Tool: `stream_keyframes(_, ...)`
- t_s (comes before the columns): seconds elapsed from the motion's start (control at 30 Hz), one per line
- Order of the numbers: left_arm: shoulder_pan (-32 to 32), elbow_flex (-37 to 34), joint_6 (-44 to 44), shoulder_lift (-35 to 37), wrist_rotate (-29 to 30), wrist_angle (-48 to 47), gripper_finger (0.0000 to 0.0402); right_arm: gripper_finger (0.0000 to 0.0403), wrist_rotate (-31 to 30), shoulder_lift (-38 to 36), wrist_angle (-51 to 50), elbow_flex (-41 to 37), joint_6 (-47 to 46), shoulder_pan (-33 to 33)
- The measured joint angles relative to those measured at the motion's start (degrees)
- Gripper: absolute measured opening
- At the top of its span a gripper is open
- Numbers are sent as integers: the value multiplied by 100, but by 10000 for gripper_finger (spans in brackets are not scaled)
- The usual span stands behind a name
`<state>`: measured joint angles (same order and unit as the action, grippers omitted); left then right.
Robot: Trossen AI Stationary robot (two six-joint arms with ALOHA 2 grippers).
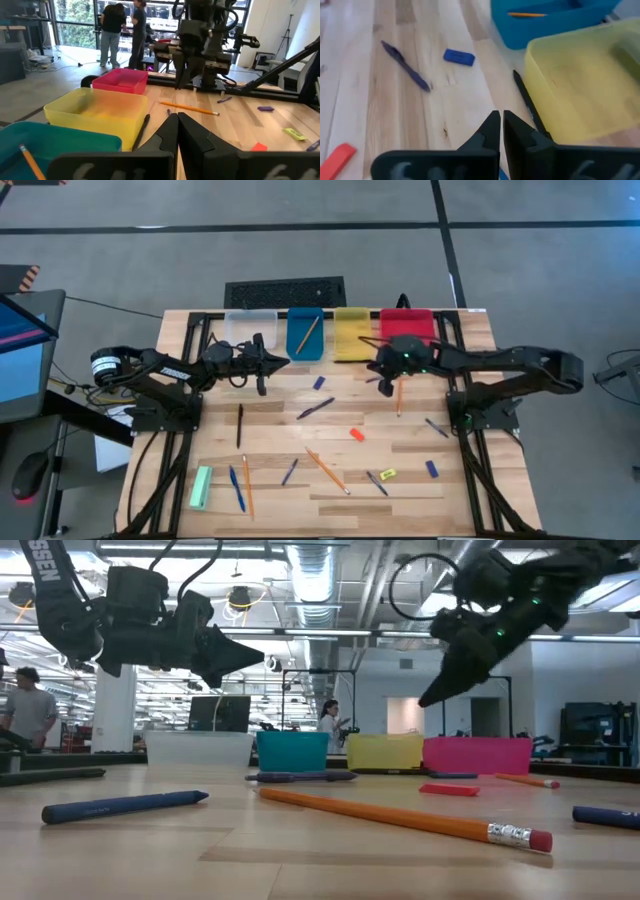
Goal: Sort crayons/erasers/pens/pencils in bins
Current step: Put the black pen into the red bin
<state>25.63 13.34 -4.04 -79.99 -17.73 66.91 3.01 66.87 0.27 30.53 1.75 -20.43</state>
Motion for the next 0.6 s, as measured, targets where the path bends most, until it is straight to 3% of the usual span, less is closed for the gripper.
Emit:
stream_keyframes(0.17,0,0,1,0,1,1,0,61,-241,-60,187,-450,-274,-237)
stream_keyframes(0.6,2,0,6,0,38,7,0,191,-256,1247,1070,-615,-33,-773)
